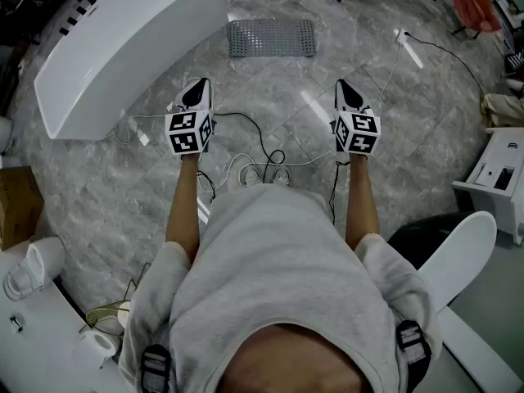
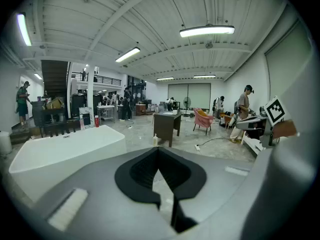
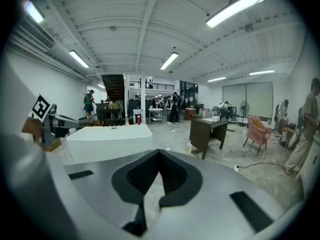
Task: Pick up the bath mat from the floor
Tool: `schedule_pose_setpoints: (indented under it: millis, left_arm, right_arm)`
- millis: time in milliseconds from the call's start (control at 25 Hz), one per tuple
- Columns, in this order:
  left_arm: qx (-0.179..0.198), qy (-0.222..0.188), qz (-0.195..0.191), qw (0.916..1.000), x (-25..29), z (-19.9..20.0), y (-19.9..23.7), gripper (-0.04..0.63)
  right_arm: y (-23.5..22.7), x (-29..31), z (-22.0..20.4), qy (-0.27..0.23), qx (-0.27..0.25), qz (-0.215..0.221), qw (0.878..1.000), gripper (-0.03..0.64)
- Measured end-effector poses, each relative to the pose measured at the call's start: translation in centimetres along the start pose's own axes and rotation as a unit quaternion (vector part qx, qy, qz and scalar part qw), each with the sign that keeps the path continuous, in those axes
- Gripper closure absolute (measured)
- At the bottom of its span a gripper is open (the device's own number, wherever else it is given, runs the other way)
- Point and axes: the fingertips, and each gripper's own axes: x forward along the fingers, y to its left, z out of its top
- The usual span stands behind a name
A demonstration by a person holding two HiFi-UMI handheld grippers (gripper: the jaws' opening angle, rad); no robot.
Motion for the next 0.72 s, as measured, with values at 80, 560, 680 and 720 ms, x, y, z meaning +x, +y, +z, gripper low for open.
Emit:
schedule_pose_setpoints:
  millis: [80, 560, 680, 720]
  left_arm:
    - [-0.002, 0.000, 0.001, 1.0000, -0.2, -0.1, -0.1, 0.584]
    - [-0.016, -0.004, -0.052, 0.9985, 1.0, -0.3, -2.5, 0.296]
    - [-0.022, -0.013, -0.052, 0.9983, 1.0, -0.3, -3.3, 0.295]
    - [-0.022, -0.015, -0.051, 0.9983, 1.0, -0.3, -3.6, 0.295]
  right_arm:
    - [0.0, -0.2, -0.1, 0.001, 0.000, 0.000, 1.000, 0.603]
    - [0.5, 0.2, 0.3, -0.019, -0.006, 0.041, 0.999, 0.360]
    - [0.3, 0.0, 0.1, -0.018, -0.015, 0.045, 0.999, 0.359]
    - [0.1, -0.1, 0.0, -0.017, -0.020, 0.044, 0.999, 0.359]
